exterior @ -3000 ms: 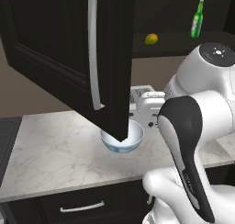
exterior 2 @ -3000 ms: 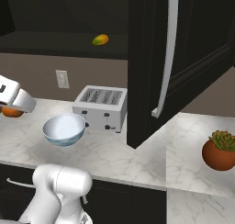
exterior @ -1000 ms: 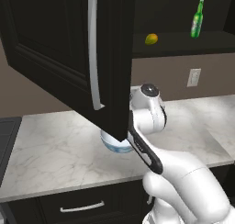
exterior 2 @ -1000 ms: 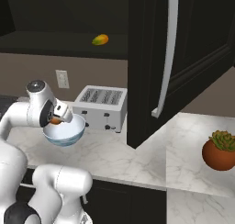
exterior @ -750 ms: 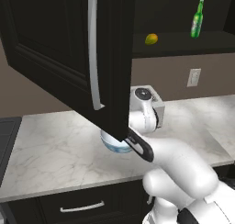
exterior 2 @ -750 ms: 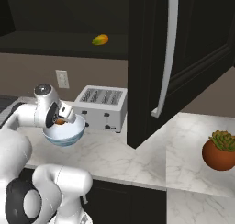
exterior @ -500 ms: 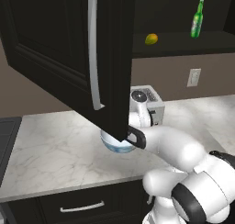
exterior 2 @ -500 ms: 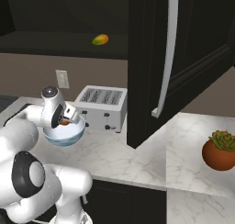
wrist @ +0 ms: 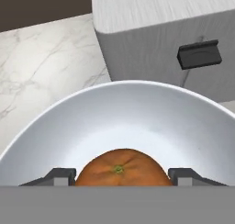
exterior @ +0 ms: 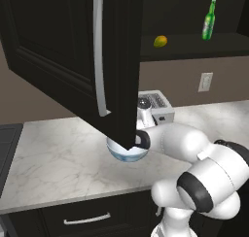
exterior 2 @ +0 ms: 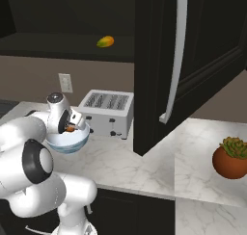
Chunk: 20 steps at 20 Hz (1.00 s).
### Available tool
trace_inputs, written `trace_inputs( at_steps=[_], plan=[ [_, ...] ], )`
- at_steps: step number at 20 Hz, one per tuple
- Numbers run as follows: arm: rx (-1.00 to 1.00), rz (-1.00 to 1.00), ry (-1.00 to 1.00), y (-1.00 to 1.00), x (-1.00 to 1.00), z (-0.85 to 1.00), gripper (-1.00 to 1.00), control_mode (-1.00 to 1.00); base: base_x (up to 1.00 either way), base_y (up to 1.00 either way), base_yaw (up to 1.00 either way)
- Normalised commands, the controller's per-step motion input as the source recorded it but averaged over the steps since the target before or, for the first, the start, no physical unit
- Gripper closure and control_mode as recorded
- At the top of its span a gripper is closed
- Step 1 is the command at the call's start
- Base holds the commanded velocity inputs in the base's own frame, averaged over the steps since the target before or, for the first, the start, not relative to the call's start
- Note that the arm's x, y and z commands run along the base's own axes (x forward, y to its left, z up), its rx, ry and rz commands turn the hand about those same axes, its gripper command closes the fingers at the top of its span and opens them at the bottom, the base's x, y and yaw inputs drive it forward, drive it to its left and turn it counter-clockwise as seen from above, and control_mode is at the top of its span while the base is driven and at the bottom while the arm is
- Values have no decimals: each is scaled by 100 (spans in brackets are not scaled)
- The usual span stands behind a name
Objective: Open the cabinet. Pick the tangerine and mango from the cabinet and place them into the bowl. Then close the cabinet.
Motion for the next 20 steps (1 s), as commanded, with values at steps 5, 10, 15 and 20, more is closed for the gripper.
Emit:
trace_inputs(
  at_steps=[5,10,15,20],
  plan=[
    [0,0,0,0,0,14,-100,-100,0,0,0],
    [0,0,-4,0,-6,37,-100,-100,0,0,0],
    [0,0,-13,0,-41,63,-100,-100,0,0,0],
    [0,0,-19,-3,-62,77,-100,-100,0,0,0]
  ],
)
